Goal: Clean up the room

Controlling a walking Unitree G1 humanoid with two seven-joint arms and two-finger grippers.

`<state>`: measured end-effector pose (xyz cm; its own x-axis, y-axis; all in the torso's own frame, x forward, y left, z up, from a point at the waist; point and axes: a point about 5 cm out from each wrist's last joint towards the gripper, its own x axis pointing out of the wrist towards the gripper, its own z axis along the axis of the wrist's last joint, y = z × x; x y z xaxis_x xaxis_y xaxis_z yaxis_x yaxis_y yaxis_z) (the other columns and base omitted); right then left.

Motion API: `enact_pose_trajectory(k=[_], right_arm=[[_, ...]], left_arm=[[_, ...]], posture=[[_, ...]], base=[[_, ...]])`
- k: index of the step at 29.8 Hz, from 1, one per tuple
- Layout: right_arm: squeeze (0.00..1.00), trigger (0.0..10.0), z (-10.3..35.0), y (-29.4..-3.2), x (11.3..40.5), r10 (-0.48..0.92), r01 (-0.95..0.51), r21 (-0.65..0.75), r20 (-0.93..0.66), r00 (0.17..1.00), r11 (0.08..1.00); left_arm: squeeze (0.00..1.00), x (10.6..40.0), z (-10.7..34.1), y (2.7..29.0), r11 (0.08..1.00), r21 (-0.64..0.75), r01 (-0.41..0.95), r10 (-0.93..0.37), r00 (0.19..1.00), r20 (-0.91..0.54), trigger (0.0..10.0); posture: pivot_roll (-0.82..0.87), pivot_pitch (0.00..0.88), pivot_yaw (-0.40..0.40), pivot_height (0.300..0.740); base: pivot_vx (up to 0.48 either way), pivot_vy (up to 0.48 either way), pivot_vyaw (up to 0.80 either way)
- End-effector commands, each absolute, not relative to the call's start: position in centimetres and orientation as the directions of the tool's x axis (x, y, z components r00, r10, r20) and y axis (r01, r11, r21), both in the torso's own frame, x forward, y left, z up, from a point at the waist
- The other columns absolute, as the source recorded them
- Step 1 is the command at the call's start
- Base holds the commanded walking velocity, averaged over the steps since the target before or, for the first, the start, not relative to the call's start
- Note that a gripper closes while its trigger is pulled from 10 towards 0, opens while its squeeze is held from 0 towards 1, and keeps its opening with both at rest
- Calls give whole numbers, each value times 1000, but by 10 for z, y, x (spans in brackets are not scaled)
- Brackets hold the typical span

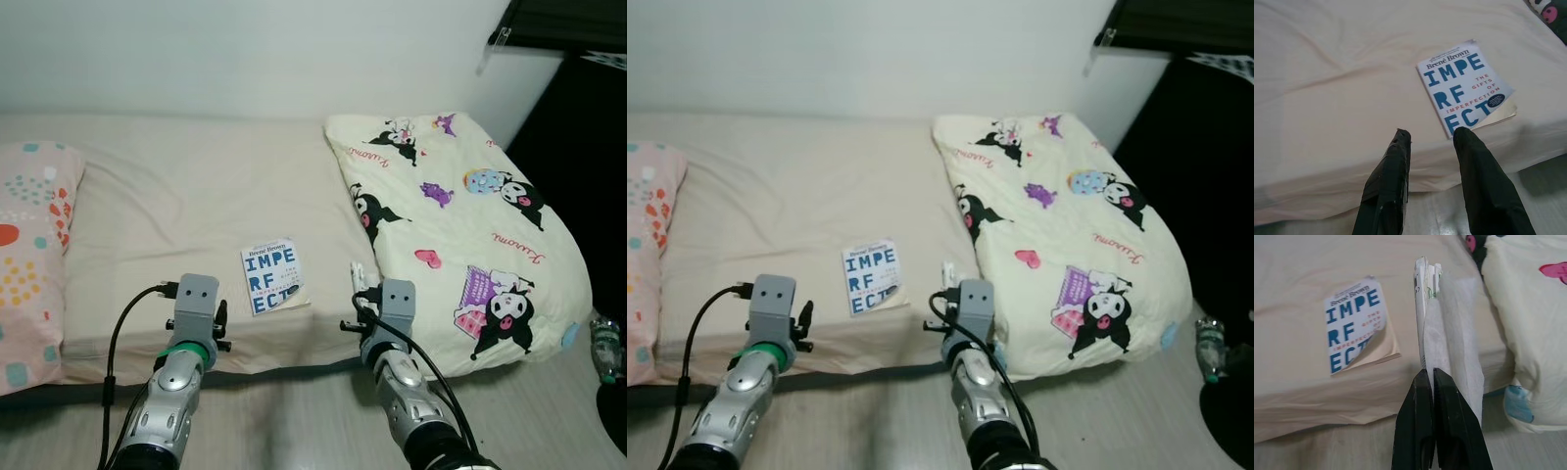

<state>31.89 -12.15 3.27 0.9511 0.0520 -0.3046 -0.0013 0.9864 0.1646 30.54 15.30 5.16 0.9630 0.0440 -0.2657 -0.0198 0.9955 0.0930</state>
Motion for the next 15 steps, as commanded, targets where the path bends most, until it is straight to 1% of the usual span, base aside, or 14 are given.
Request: enact_pose_trajectory(k=[1,9,10,15], right_arm=[[0,10000,27,-125,316,46,7,154,-336,941,988],[0,10000,28,-123,317,56,-5,150,-337,940,989],[0,10000,29,-122,317,70,-26,137,-332,941,990],[0,10000,30,-120,318,88,-49,125,-329,940,991]], left_arm=[[0,304,47,152,996,85,-16,41,955,-295,10000],[0,306,48,153,996,89,-22,47,955,-292,10000],[0,306,48,153,996,90,-25,50,956,-290,10000],[0,306,49,155,995,94,-33,59,957,-285,10000]], posture=[[79,21,-31,740],[82,16,-34,740],[82,16,-34,740],[85,17,-39,740]], base=[[0,0,0],[0,0,0],[0,0,0],[0,0,800]])
